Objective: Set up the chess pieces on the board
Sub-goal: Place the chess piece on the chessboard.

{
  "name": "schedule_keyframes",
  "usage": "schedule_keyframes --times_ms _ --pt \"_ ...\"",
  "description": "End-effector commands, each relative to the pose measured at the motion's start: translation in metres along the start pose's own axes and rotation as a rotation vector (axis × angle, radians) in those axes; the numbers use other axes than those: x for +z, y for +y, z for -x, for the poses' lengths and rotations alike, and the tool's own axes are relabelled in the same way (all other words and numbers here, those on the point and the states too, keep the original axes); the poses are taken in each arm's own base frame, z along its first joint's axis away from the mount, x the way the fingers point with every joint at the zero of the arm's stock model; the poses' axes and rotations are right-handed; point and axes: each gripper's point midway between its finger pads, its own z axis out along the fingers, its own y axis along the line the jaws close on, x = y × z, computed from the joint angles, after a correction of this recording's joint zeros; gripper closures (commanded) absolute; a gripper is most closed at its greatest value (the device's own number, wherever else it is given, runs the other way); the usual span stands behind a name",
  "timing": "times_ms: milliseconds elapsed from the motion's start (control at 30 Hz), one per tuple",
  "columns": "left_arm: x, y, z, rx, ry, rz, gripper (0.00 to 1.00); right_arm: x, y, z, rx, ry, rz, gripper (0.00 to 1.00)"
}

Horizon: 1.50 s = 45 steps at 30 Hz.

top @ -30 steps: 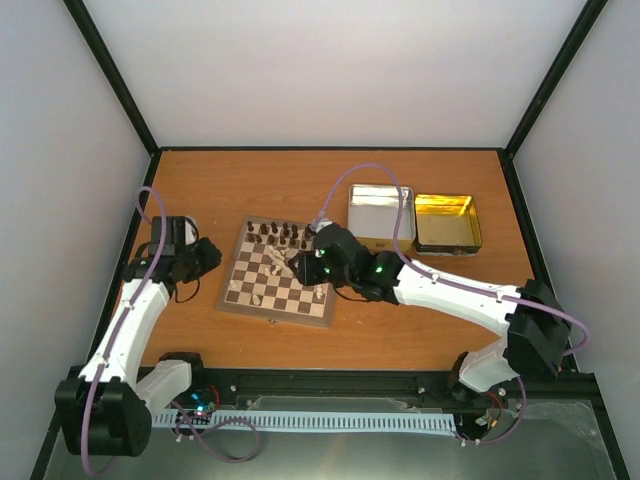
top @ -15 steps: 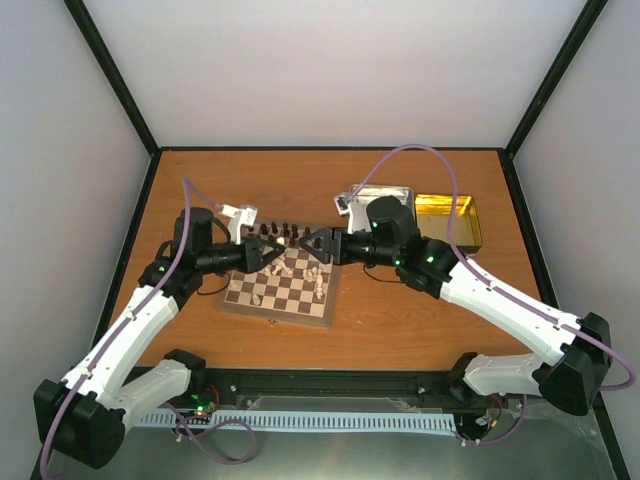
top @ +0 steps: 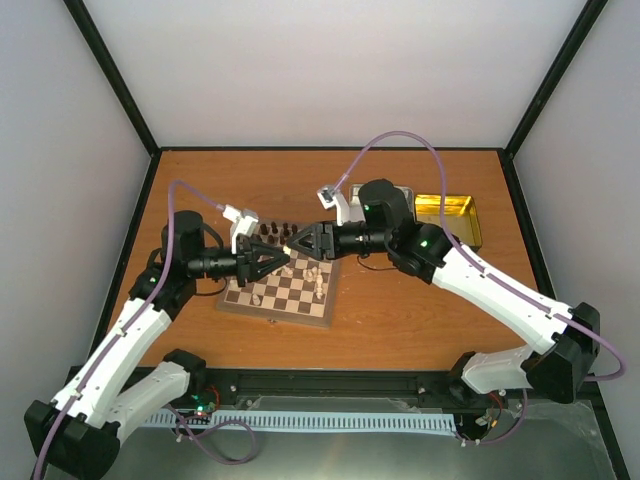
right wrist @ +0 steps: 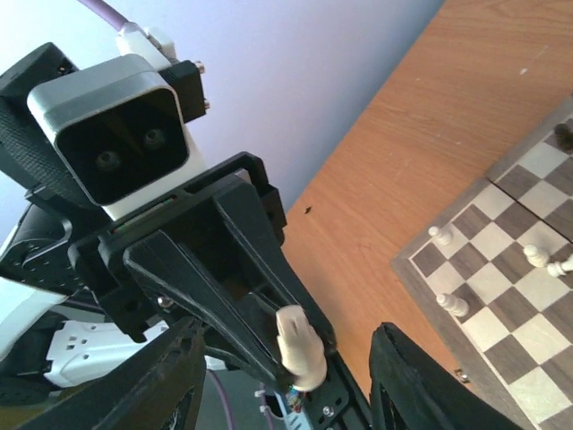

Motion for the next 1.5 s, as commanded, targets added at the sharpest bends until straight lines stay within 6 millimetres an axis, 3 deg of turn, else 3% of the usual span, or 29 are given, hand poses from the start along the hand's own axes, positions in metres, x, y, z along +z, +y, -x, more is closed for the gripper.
schedule_keyframes --times_ms 0,367,567,667,700,800,933,1067,1200,1333,1467 --pt "-0.003 -0.016 0.008 0.101 0.01 -0.029 0.91 0.006 0.012 0.003 -0.02 0.038 0.058 0.51" --pt "-0.003 -0.019 0.009 0.111 0.022 -0.049 0.91 0.019 0.005 -0.008 -0.055 0.097 0.069 0.76" --pt "-0.003 -0.019 0.01 0.109 0.019 -0.039 0.89 0.023 0.014 -0.013 -0.06 0.125 0.129 0.94" --pt "-0.003 -0.015 0.011 0.111 0.02 -0.012 0.71 0.023 0.011 -0.01 -0.071 0.09 0.103 0.97" --pt "-0.003 -0.01 0.01 0.106 0.022 0.011 0.52 0.023 0.007 -0.008 -0.077 0.066 0.076 0.97" --pt "-0.009 0.023 0.008 0.085 0.005 0.208 0.33 0.025 -0.019 0.0 -0.122 -0.014 -0.076 0.97" --pt "-0.041 0.07 0.013 0.03 -0.083 0.571 0.31 0.036 -0.064 0.001 -0.236 -0.094 -0.333 0.97" --pt "-0.103 0.1 0.022 -0.064 -0.248 0.951 0.32 0.061 -0.082 -0.015 -0.327 -0.117 -0.424 0.97" --pt "-0.159 0.089 0.034 -0.099 -0.434 1.151 0.32 0.1 -0.076 -0.04 -0.431 -0.091 -0.439 0.97" --pt "-0.195 0.065 0.051 -0.102 -0.578 1.215 0.32 0.142 -0.055 -0.06 -0.49 -0.067 -0.385 0.97" --pt "-0.219 0.049 0.062 -0.114 -0.663 1.268 0.32 0.174 -0.049 -0.072 -0.536 -0.036 -0.376 0.97"
